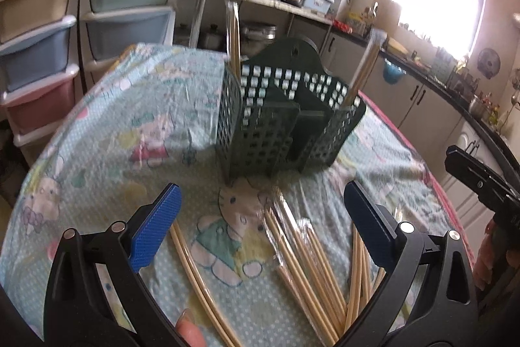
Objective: Organize utensils
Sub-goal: 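Withdraw both tools from the caddy and move them over the chopstick pile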
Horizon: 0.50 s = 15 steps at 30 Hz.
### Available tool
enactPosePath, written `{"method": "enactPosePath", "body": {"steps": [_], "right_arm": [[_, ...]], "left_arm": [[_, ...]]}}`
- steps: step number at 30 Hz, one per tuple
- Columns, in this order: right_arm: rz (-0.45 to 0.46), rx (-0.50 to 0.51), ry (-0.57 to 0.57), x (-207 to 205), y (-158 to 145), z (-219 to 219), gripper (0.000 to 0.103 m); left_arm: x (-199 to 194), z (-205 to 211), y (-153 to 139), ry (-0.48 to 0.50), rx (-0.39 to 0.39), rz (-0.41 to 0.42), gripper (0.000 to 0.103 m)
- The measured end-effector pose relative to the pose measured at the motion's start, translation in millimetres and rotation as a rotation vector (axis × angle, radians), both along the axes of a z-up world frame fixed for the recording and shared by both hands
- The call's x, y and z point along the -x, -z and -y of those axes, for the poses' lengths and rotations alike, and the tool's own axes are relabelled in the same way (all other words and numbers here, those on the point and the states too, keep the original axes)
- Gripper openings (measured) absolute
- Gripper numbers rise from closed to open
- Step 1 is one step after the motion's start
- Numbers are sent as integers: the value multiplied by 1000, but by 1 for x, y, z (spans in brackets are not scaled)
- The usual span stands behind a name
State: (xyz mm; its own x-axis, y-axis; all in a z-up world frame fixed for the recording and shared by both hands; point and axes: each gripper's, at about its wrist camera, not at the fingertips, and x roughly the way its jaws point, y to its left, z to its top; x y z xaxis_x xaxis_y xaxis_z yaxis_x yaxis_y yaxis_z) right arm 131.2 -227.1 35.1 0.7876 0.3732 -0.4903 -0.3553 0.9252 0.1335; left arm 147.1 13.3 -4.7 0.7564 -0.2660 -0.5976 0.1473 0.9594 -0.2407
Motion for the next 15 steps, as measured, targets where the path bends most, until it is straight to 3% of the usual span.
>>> {"method": "enactPosePath", "body": {"steps": [4,7,9,11,15], "right_arm": [[-42,0,0,-4,12,2,67],[-68,2,-7,-5,20,2,67],[-85,4,-13,-6,25,1,67],[-101,4,-15,-7,30,0,67],[-134,3,-28,-10,40,-3,61]], "left_arm": [[-3,3,17,23,5,-75,77],[-7,4,30,38,14,-130,58],[-9,6,37,51,15,-160,39],[-12,7,43,62,23,-192,26],[-18,9,52,79,36,-238,21]]}}
